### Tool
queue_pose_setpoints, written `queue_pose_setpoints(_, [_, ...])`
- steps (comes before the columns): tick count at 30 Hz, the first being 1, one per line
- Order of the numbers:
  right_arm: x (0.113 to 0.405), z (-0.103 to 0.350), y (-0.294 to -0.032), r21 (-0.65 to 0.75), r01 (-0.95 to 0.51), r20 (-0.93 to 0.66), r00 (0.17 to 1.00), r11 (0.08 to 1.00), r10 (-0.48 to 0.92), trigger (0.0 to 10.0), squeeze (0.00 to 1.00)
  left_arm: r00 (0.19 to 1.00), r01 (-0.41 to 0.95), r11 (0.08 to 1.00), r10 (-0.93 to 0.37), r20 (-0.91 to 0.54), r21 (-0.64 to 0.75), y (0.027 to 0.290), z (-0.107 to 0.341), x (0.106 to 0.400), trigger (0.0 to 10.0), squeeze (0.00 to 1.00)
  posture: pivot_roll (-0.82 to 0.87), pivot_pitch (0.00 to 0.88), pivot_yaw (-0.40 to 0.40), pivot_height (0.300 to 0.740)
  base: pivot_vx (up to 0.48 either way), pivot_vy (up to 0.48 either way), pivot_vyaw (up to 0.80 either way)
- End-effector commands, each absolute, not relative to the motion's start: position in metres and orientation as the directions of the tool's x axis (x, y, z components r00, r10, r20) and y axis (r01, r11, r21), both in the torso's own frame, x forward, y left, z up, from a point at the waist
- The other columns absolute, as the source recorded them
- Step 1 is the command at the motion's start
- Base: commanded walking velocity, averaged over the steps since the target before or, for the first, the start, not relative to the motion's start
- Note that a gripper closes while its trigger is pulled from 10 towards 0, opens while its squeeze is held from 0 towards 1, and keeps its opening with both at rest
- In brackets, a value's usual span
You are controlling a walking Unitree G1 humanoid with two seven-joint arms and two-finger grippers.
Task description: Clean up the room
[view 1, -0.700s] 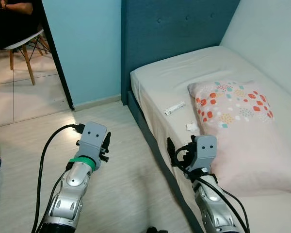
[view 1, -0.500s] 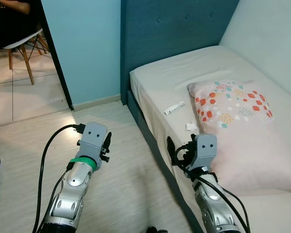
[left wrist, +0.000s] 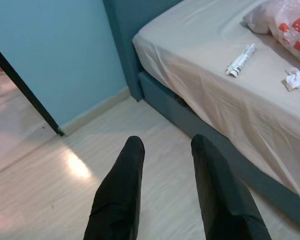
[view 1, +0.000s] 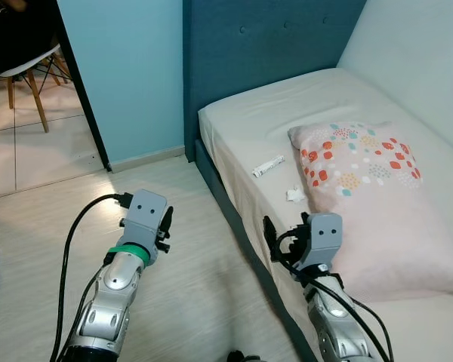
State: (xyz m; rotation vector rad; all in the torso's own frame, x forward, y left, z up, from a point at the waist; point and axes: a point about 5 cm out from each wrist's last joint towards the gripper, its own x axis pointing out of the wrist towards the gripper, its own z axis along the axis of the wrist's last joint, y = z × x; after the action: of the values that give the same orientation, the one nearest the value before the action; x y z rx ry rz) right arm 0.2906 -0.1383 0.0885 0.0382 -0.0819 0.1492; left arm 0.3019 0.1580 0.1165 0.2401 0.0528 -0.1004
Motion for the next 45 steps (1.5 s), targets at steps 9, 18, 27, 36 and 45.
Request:
queue_pose_setpoints(9, [0.2859, 0.0851, -0.1391, 0.041, -0.152, 0.066, 0.987, 0.987, 0.149, 10.0, 0.0, 0.986, 0.136, 0.962, -0.108, -0.124, 0.238, 0.1604, 0.1023, 0.2931, 10.0, 0.0, 0.07, 0.152, -0.023, 0.74, 0.0, 0.0, 0.0])
queue_pose_setpoints(18, [0.2862, 0.0863, -0.1372, 0.04, -0.169, 0.069, 0.984, 0.985, 0.166, 10.0, 0.0, 0.986, 0.144, 0.96, -0.118, -0.121, 0.24, 0.1552, 0.1021, 0.2916, 10.0, 0.0, 0.07, 0.155, -0.027, 0.74, 0.0, 0.0, 0.0])
queue_pose_setpoints(27, [0.2856, 0.0866, -0.1365, 0.04, -0.174, 0.072, 0.983, 0.984, 0.171, 10.0, 0.0, 0.988, 0.133, 0.961, -0.109, -0.114, 0.241, 0.155, 0.1027, 0.2921, 10.0, 0.0, 0.07, 0.155, -0.027, 0.74, 0.0, 0.0, 0.0])
queue_pose_setpoints(36, [0.2877, 0.084, -0.1357, 0.033, -0.18, 0.06, 0.982, 0.983, 0.178, 10.0, 0.0, 0.992, 0.105, 0.96, -0.082, -0.099, 0.26, 0.1554, 0.103, 0.2942, 10.0, 0.0, 0.07, 0.146, -0.027, 0.74, 0.0, 0.0, 0.0])
queue_pose_setpoints(45, [0.2893, 0.0847, -0.1363, 0.024, -0.192, 0.057, 0.98, 0.981, 0.19, 10.0, 0.0, 0.994, 0.091, 0.962, -0.074, -0.076, 0.256, 0.152, 0.1045, 0.2967, 10.0, 0.0, 0.07, 0.137, -0.034, 0.74, 0.117, 0.0, 0.0])
